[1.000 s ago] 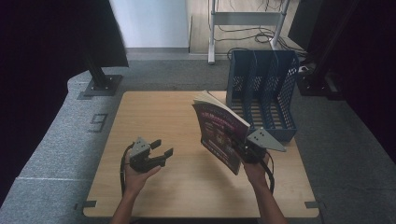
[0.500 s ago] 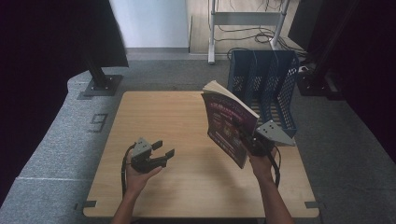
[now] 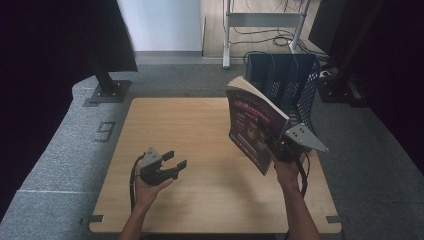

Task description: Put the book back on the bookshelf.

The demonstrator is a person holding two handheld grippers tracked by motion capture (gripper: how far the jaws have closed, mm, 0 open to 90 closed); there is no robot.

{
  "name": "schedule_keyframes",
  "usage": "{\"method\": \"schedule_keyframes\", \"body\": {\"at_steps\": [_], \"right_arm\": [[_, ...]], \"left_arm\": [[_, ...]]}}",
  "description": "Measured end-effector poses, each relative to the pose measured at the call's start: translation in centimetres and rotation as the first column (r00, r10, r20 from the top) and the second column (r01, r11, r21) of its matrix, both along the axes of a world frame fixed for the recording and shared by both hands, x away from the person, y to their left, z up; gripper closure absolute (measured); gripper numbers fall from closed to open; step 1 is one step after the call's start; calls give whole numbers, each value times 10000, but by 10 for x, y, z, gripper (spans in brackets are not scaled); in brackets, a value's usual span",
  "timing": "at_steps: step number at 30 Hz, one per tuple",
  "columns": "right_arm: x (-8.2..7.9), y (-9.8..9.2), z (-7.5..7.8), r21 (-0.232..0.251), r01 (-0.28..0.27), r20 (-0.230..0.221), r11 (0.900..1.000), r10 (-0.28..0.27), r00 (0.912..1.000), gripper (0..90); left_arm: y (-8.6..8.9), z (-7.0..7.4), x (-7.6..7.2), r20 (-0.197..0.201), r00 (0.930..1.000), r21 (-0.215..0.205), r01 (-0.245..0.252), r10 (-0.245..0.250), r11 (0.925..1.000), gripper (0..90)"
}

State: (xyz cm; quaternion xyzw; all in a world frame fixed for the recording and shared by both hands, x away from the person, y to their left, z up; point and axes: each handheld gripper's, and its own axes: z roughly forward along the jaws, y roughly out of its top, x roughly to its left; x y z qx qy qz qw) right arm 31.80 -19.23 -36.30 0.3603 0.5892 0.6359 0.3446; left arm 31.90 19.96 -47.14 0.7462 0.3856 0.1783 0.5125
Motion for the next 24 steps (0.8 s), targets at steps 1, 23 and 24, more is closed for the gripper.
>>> {"method": "schedule_keyframes", "body": {"at_steps": [1,23,24], "right_arm": [[1,-1,1,7,21,-8,10000,-21,10000,815],[12,-17,12,40,723,119,9974,-723,9973,815],[12,-17,12,62,734,110,9973,-734,9972,815]], "left_arm": [[0,0,0,5,10000,-25,-32,32,10000,348],[-1,-5,4,-261,9996,112,-105,108,9999,346],[-1,-5,4,-273,9996,110,-104,107,9999,346]]}}
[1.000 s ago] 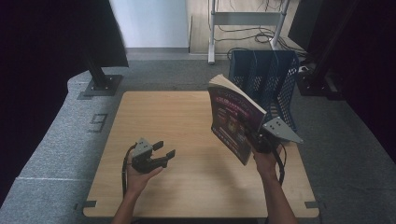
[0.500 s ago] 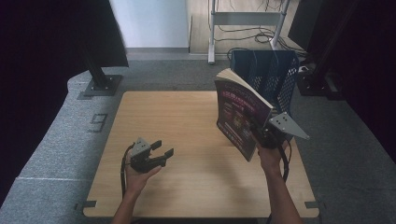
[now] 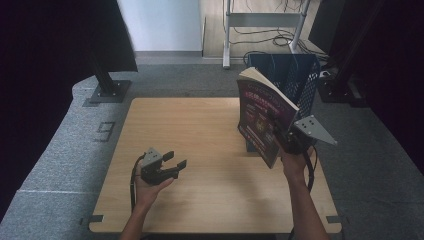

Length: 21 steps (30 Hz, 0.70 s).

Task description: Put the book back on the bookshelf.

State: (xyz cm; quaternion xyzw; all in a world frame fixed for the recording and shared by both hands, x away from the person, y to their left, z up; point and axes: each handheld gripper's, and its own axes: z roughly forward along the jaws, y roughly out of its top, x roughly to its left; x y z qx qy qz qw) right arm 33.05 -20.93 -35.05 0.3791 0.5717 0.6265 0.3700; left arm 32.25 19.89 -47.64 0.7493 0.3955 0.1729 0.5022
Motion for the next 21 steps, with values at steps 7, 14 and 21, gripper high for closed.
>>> {"method": "schedule_keyframes", "body": {"at_steps": [7,14,21], "right_arm": [[7,-2,3,22,130,-122,9999,-130,9998,815],[15,-2,6,-125,280,-93,9995,-281,9996,815],[26,-6,6,-282,705,-164,9971,-710,9973,815]], "left_arm": [[0,-1,0,-33,10000,24,-31,31,10000,345],[0,-1,1,-61,10000,23,-21,21,10000,345],[0,-1,1,-70,10000,-28,-7,7,10000,346]]}}
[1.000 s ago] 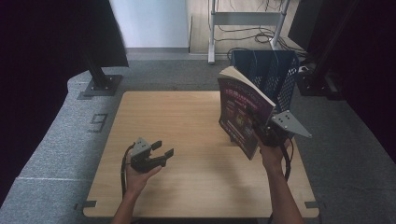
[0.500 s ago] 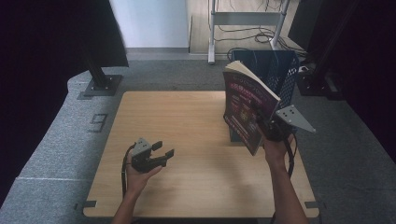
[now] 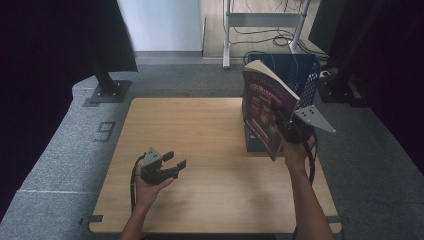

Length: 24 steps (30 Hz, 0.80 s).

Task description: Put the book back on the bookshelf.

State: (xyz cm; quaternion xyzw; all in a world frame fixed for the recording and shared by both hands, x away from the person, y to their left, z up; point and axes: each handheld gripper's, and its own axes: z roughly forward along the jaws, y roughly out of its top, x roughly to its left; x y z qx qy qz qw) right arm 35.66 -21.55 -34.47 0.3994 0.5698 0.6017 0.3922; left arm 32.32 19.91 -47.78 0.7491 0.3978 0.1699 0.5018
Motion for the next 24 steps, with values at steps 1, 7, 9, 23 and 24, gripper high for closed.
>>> {"method": "schedule_keyframes", "body": {"at_steps": [1,7,9,23,24], "right_arm": [[2,-1,0,-19,58,4,10000,-58,10000,815],[11,-3,0,-113,307,133,9995,-306,9994,815],[14,-3,0,-134,389,177,9992,-387,9991,815],[35,-5,-5,-275,872,64,9958,-871,9962,815],[36,-6,-6,-261,908,39,9955,-907,9959,814]], "left_arm": [[0,0,0,12,10000,-16,2,-2,10000,346],[-1,2,-2,111,9999,-46,26,-26,10000,349],[-1,2,-1,84,10000,-20,40,-40,10000,349],[-1,0,-1,18,10000,-14,71,-71,10000,349],[-1,1,-1,22,10000,-9,67,-67,10000,348]]}}
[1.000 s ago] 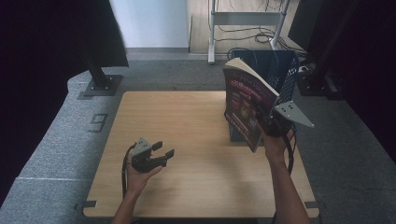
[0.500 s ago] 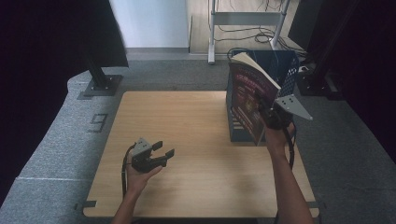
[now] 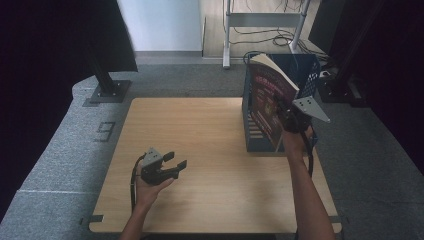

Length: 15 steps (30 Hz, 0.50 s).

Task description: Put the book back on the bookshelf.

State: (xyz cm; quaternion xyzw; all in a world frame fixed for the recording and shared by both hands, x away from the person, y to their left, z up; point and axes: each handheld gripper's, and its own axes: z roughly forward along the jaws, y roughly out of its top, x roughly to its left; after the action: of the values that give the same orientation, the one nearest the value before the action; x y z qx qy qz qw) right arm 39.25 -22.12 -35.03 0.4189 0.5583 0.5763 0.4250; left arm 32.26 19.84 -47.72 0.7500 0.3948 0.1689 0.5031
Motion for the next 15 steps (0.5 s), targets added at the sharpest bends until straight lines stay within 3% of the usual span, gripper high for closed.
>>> {"method": "schedule_keyframes", "body": {"at_steps": [15], "right_arm": [[19,2,-1,106,363,-61,9993,-362,9993,814]], "left_arm": [[-1,1,-1,36,9999,16,106,-106,9999,349]]}}
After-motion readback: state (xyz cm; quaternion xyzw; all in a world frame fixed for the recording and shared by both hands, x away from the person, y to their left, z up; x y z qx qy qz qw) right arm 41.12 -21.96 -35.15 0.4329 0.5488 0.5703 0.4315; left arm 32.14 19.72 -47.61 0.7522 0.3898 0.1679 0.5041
